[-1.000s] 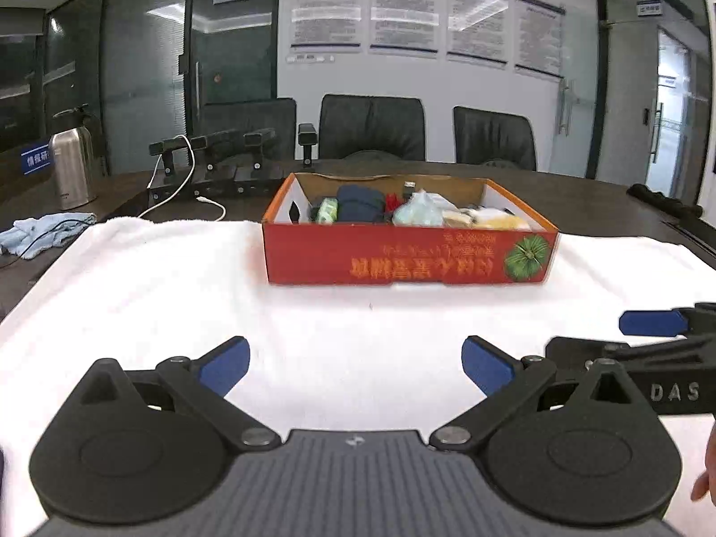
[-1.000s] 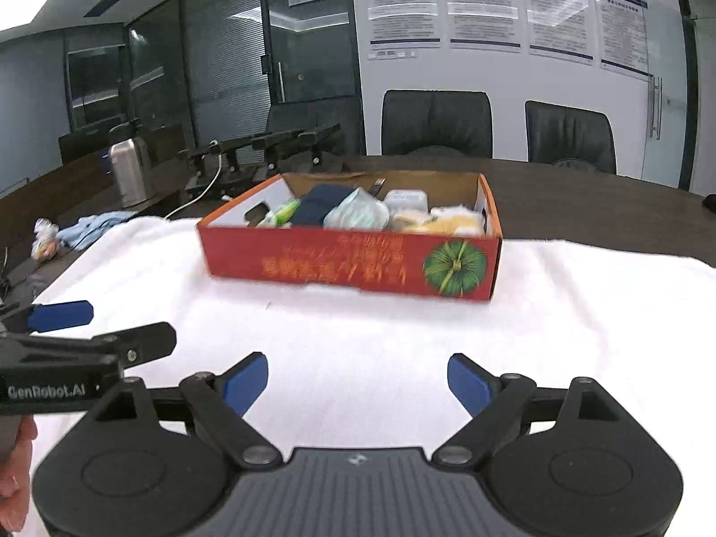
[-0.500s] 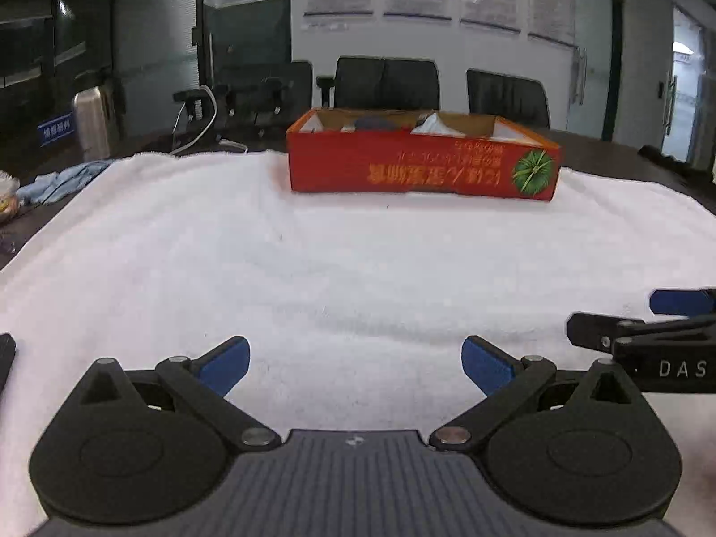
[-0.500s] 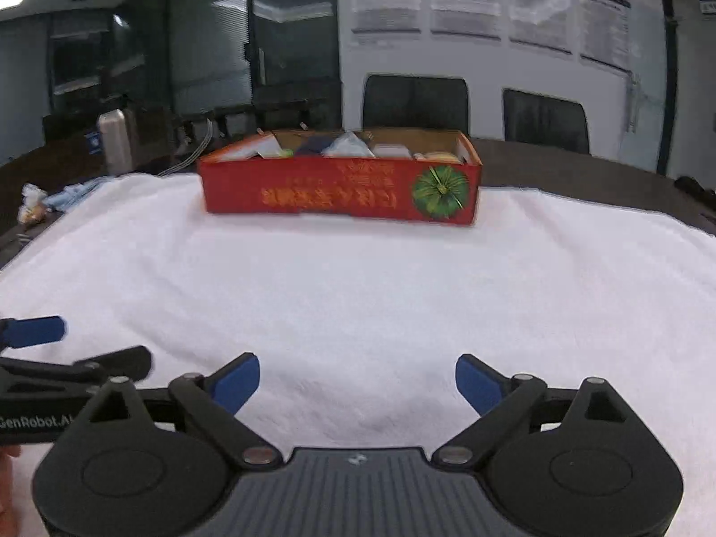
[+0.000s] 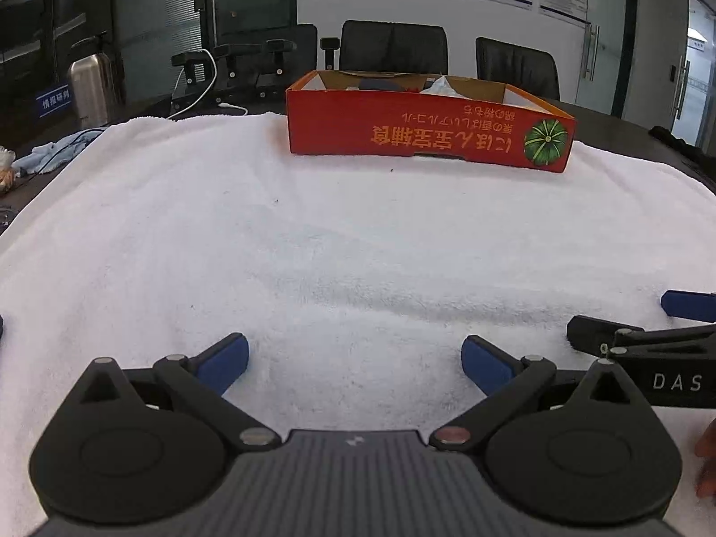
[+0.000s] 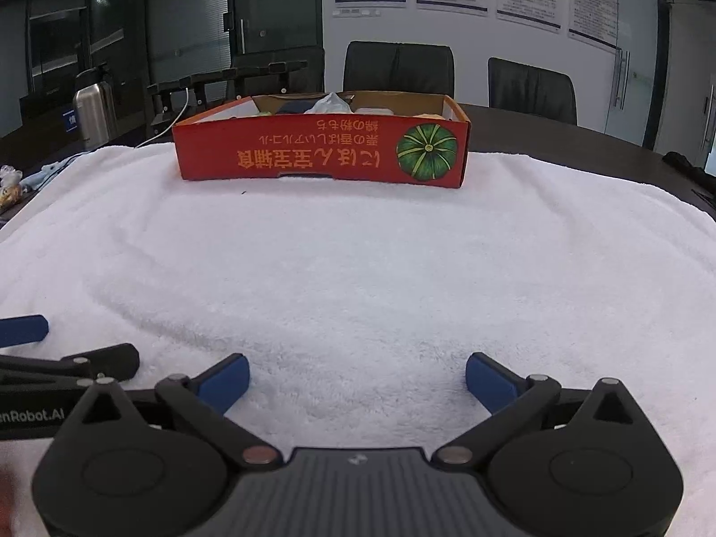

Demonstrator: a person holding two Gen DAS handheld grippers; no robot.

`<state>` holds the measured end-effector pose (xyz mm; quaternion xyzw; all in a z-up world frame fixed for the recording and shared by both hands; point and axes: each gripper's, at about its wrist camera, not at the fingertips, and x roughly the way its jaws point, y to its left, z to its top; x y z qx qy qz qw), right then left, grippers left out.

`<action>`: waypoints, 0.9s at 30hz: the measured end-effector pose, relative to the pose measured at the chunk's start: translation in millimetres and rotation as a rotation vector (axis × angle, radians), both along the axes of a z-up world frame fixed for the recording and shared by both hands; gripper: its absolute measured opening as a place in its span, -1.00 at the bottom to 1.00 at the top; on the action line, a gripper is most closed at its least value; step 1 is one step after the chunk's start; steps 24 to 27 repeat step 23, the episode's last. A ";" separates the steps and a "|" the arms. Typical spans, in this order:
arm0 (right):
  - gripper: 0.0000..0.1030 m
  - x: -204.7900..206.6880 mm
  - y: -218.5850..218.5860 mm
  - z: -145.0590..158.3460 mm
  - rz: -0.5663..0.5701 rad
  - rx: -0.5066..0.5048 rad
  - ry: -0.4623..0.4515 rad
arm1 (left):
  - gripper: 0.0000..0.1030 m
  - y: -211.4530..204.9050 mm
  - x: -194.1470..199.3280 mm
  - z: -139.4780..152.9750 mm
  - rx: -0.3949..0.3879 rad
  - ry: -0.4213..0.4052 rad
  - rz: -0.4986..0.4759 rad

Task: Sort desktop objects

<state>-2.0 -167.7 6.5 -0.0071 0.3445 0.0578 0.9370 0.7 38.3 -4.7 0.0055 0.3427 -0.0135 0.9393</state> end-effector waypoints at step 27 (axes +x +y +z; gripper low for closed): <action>1.00 -0.6 -0.7 0.4 -0.001 0.003 -0.001 | 1.00 -2.0 -0.3 0.9 0.003 0.000 0.003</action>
